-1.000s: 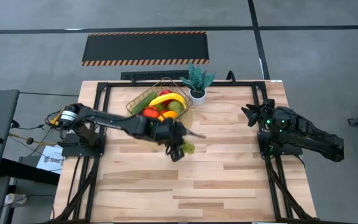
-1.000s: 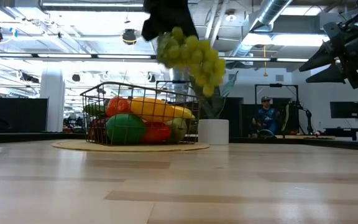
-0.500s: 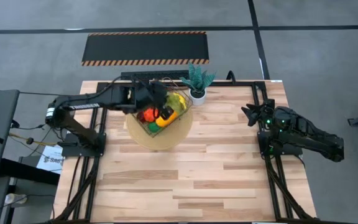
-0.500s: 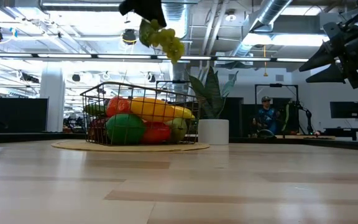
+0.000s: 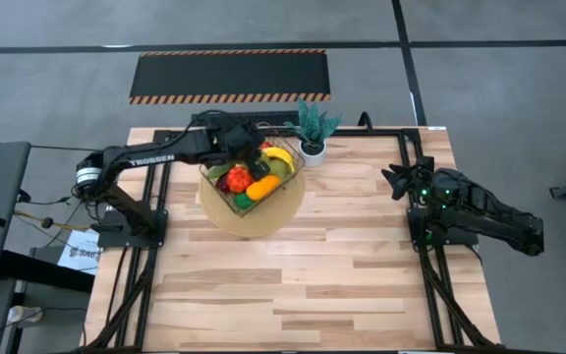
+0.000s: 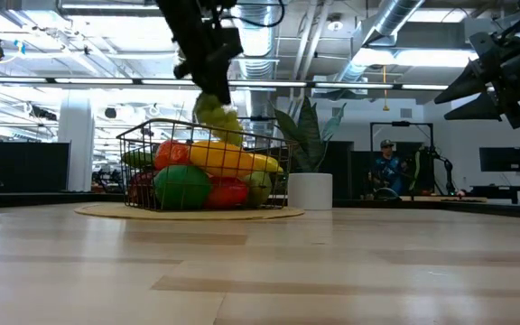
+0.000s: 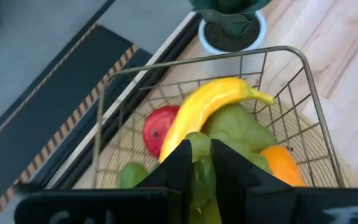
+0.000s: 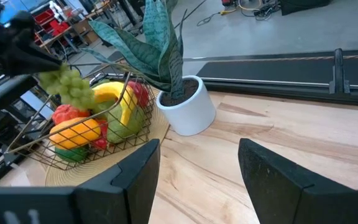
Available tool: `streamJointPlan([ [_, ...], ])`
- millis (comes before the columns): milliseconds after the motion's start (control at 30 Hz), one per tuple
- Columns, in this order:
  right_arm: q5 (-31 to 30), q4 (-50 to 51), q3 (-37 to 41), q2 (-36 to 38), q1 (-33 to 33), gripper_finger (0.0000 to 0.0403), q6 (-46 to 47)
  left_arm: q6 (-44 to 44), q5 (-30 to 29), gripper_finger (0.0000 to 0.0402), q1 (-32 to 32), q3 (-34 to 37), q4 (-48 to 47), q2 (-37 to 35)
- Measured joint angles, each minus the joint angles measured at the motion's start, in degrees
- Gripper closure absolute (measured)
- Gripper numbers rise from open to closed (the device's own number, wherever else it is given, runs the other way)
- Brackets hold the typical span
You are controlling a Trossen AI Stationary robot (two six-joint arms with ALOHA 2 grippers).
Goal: Build produce basket
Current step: Put the grapes into the wire basket, then return to Home Position
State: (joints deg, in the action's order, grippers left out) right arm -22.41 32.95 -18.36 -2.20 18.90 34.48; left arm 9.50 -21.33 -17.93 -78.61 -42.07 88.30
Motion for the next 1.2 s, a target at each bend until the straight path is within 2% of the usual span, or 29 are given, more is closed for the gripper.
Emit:
streamJointPlan([
  [200,0.0,0.0,-0.01,0.0,0.0,0.0163,0.0,-0.49,2.23,0.0355,-1.37,6.33,10.62,-0.01],
  [333,0.0,0.0,0.01,0.0,0.0,0.0163,0.0,-0.21,2.64,0.0332,-1.47,6.78,10.46,-0.01],
  [500,0.0,-0.02,0.01,0.0,0.0,0.0163,0.0,-0.24,4.52,0.0281,-1.47,6.78,11.14,-0.03],
  [733,0.0,-0.02,0.0,0.0,0.01,0.0163,0.02,0.78,5.91,0.0189,-1.12,6.5,10.73,-0.03],
  [867,0.0,-0.08,0.01,0.0,0.0,0.0163,0.04,1.25,6.3,0.0146,-0.63,3.89,9.49,-0.03],
  [933,0.0,-0.73,0.01,0.0,0.01,0.0163,0.04,1.51,8.34,0.0132,-0.23,1.88,8.67,-0.09],
  [1200,0.19,-12.82,-0.08,0.0,0.0,0.0163,-0.23,6.11,17.19,0.0123,0.49,-14.34,2.11,-0.78],
])
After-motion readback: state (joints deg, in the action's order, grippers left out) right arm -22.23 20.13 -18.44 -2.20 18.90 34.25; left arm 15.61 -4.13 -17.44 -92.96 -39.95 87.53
